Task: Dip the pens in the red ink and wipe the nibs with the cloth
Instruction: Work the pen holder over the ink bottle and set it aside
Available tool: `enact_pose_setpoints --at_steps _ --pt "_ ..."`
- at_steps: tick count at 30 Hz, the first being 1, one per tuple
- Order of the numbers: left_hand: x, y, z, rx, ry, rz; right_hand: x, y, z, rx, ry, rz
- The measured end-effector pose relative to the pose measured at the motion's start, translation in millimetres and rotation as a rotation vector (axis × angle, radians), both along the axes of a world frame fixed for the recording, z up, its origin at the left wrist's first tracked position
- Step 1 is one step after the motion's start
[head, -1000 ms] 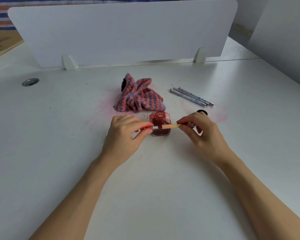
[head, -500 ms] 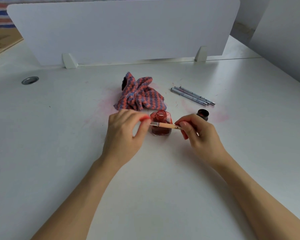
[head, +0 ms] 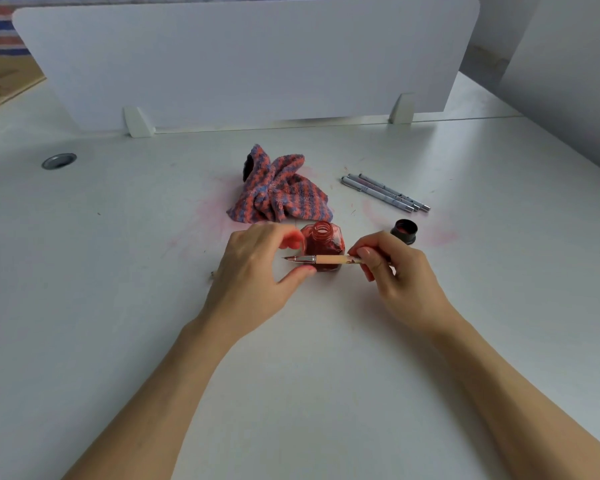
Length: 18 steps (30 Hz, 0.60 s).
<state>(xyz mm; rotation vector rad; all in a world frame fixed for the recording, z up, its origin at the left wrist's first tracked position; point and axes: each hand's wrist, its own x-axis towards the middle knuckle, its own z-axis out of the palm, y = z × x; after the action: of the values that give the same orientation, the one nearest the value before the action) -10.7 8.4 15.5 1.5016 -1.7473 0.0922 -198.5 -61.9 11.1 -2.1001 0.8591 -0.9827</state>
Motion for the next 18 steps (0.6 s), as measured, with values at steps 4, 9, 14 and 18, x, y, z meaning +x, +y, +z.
enact_pose_setpoints --at_steps 4,9,14,18 --pt "4.9 -2.6 -2.4 0.017 -0.061 -0.001 -0.3 0.1 0.1 -0.008 -0.009 0.003" --pt "-0.4 -0.1 -1.9 0.093 0.042 -0.019 -0.6 0.3 0.4 -0.007 -0.007 0.003" --pt "3.6 0.8 -3.7 0.107 0.029 -0.022 -1.0 -0.1 0.2 -0.029 0.009 0.014" --pt "4.2 0.5 -2.4 0.096 0.019 -0.039 -1.8 -0.9 -0.2 -0.024 -0.001 0.012"
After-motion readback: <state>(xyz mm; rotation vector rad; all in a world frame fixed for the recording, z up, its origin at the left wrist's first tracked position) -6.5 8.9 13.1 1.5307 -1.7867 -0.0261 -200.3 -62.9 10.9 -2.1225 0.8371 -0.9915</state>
